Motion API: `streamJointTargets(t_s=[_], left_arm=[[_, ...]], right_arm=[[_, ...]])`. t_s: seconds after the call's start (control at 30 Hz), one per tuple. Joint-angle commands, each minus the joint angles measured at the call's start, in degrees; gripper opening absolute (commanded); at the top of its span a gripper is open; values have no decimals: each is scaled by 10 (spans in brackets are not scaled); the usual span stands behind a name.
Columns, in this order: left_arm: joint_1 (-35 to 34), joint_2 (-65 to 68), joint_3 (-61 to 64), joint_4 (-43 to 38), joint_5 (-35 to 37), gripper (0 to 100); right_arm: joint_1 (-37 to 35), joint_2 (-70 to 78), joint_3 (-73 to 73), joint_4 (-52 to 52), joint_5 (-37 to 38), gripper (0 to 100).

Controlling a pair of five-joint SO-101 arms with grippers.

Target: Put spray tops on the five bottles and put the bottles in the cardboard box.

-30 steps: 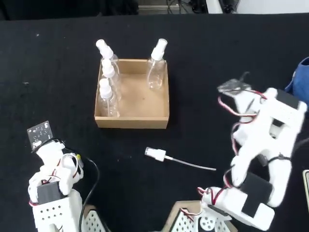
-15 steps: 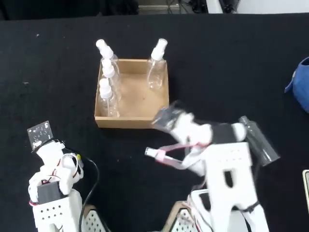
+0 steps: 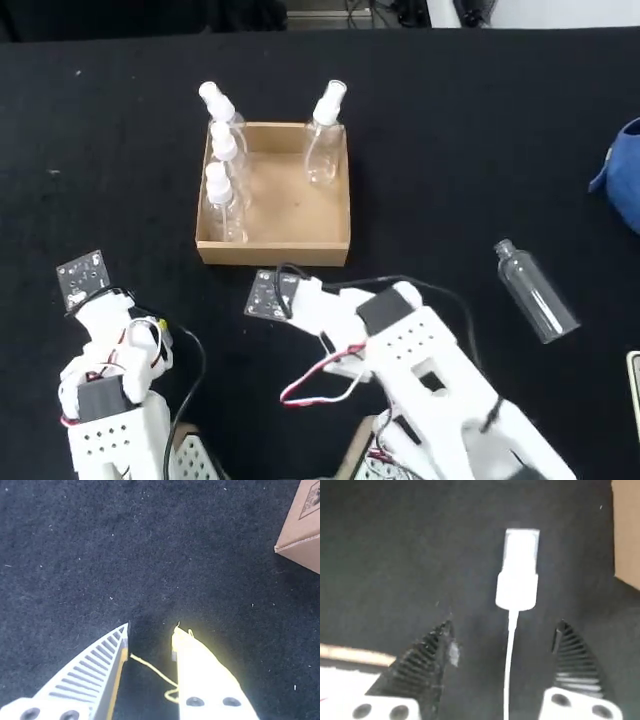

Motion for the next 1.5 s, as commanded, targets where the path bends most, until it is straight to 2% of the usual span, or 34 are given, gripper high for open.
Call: streamJointTargets(t_s=[0.0, 0.3, 0.53, 0.8, 0.93, 1.0, 1.2, 1.33, 1.4, 1.47], left_arm=[[6, -10, 13, 10, -6, 31], [6, -10, 13, 10, -6, 31], [6, -10, 13, 10, -6, 31], [6, -10, 13, 10, -6, 30], [6, -10, 13, 10, -6, 30], [6, -10, 13, 10, -6, 30], [6, -10, 13, 10, -6, 30], [6, -10, 13, 10, -6, 30], [6, -10, 13, 10, -6, 30], [6, -10, 13, 10, -6, 30]], right_arm=[[23, 51, -2, -69, -4, 270], [30, 66, 31, -160, -5, 37], [18, 62, 29, -156, -20, 26], [-123, 62, -33, -156, -141, 25], [-130, 62, -65, -154, -164, 31], [-132, 62, -79, -129, -166, 60], [-129, 61, -120, -56, -164, 305], [-102, 40, -189, 72, -162, 249], [-48, 19, -222, 142, -149, 206], [35, -5, -250, 202, -94, 184]])
